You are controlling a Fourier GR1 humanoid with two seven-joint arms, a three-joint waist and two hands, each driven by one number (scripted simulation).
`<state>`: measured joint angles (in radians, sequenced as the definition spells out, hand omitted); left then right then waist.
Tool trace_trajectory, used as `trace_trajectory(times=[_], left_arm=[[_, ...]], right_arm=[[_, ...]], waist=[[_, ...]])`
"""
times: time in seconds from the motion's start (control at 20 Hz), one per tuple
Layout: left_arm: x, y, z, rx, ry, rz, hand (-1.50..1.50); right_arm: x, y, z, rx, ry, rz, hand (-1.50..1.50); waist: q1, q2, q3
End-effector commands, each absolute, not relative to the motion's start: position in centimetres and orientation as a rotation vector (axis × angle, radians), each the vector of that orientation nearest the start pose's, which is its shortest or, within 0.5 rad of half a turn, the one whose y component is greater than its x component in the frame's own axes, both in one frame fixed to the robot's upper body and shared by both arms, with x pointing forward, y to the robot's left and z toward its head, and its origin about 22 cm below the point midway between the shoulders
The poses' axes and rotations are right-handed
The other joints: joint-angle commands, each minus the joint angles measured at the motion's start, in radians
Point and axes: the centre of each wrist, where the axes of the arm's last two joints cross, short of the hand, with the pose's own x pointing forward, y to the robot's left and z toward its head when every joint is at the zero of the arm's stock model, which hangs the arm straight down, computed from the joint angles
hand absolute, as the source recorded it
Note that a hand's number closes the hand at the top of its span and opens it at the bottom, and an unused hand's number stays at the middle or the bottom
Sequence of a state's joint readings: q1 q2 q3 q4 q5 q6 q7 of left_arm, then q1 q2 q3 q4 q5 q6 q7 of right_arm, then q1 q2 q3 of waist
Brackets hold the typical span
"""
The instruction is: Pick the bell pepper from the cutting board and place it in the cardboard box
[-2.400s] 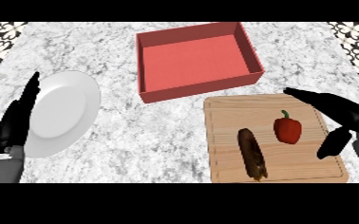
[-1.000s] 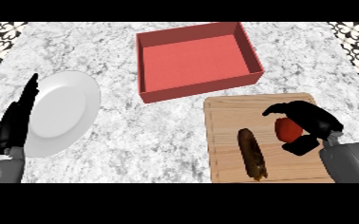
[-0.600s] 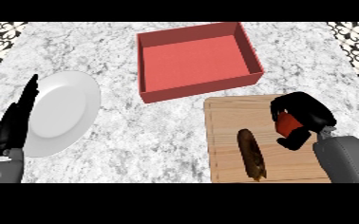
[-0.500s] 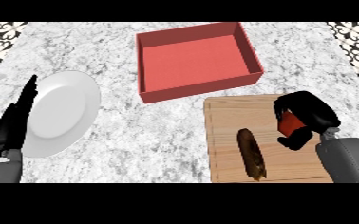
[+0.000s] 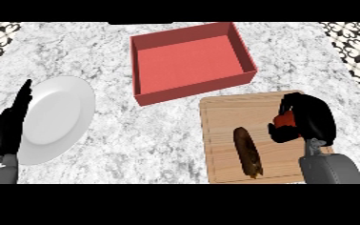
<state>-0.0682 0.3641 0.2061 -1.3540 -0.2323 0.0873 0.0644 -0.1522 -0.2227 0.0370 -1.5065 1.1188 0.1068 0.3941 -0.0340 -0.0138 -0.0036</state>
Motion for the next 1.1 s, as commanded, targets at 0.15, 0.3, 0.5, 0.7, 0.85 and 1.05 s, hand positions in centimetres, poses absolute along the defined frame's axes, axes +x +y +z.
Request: trace_trajectory(times=[0.15, 0.3, 0.5, 0.7, 0.85, 1.05], left_arm=[[24.5, 36.3, 0.7, 0.661, -1.352, -0.203, 0.0], [25.2, 36.4, 1.6, 0.647, -1.355, -0.216, 0.0], [25.8, 36.3, 1.5, 0.657, -1.356, -0.221, 0.0], [24.3, 35.6, 0.6, 0.64, -1.36, -0.235, 0.0], [25.7, 35.6, 1.1, 0.633, -1.37, -0.215, 0.0], [27.2, 35.4, 1.9, 0.637, -1.376, -0.221, 0.0]], right_arm=[[24.3, -20.8, 11.2, -1.398, -1.13, 0.625, 1.5], [22.4, -18.8, 14.4, -1.443, -1.274, 0.677, 1.5], [23.9, -14.6, 14.1, -1.414, -1.345, 0.687, 1.5], [26.8, -13.7, 17.6, -1.307, -1.42, 0.651, 1.5], [29.7, -11.2, 19.8, -1.237, -1.449, 0.606, 1.5], [33.6, -10.0, 21.4, -1.188, -1.466, 0.511, 1.5]], waist=[[0.014, 0.003, 0.001], [0.02, 0.005, 0.002], [0.037, 0.013, 0.003], [0.046, 0.013, 0.004], [0.051, 0.016, 0.003], [0.053, 0.019, 0.003]])
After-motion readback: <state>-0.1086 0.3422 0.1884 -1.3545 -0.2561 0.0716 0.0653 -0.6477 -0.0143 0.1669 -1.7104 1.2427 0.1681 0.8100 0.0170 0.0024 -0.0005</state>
